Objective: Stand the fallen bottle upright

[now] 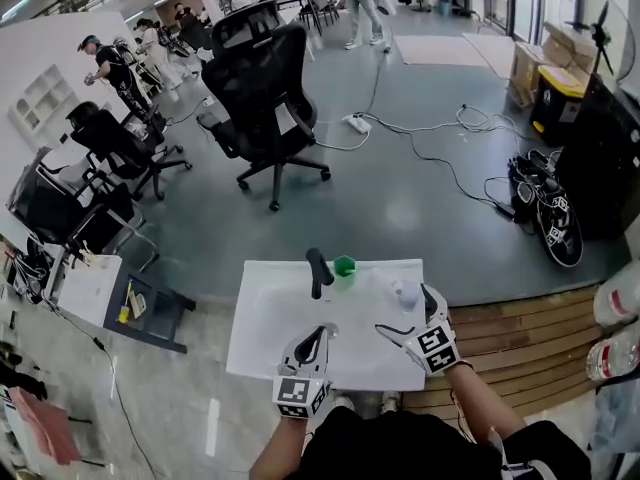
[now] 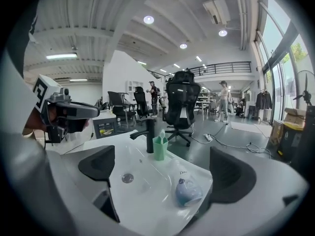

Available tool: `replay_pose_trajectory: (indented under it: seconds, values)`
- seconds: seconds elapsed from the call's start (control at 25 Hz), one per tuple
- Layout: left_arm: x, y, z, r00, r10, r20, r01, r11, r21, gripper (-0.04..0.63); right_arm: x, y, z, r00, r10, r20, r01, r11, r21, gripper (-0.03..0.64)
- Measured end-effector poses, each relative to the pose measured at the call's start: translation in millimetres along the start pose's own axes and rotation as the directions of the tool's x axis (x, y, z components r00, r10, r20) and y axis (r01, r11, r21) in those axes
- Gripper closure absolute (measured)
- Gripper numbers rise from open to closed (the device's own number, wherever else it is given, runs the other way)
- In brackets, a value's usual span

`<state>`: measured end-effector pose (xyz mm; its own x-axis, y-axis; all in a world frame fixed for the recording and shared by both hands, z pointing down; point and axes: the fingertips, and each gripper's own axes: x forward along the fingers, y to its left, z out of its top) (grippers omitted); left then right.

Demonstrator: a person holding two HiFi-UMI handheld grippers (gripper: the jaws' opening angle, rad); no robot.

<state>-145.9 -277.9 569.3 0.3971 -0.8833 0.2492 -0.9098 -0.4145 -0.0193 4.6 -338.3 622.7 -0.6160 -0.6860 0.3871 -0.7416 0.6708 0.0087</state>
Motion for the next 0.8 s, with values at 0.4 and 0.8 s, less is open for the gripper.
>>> replay_pose_trajectory:
  seconds: [0.4,0.8]
  values:
    - [32.3,49.2,-15.0,1.0,-0.021,-0.019,0.02,0.998,-0.055,0.578,70.6,-15.9,-34.2,0.972,0.066,-0.224,-0.076,0.996,-0.037,0.018]
    - [50.0,91.6,-22.7,0.998,-0.062,-0.027,0.06,0.995,-0.078,0.578,146.8,-33.2,-87.8,0.879,0.093,-0.468,-0.136,0.989,-0.06,0.018]
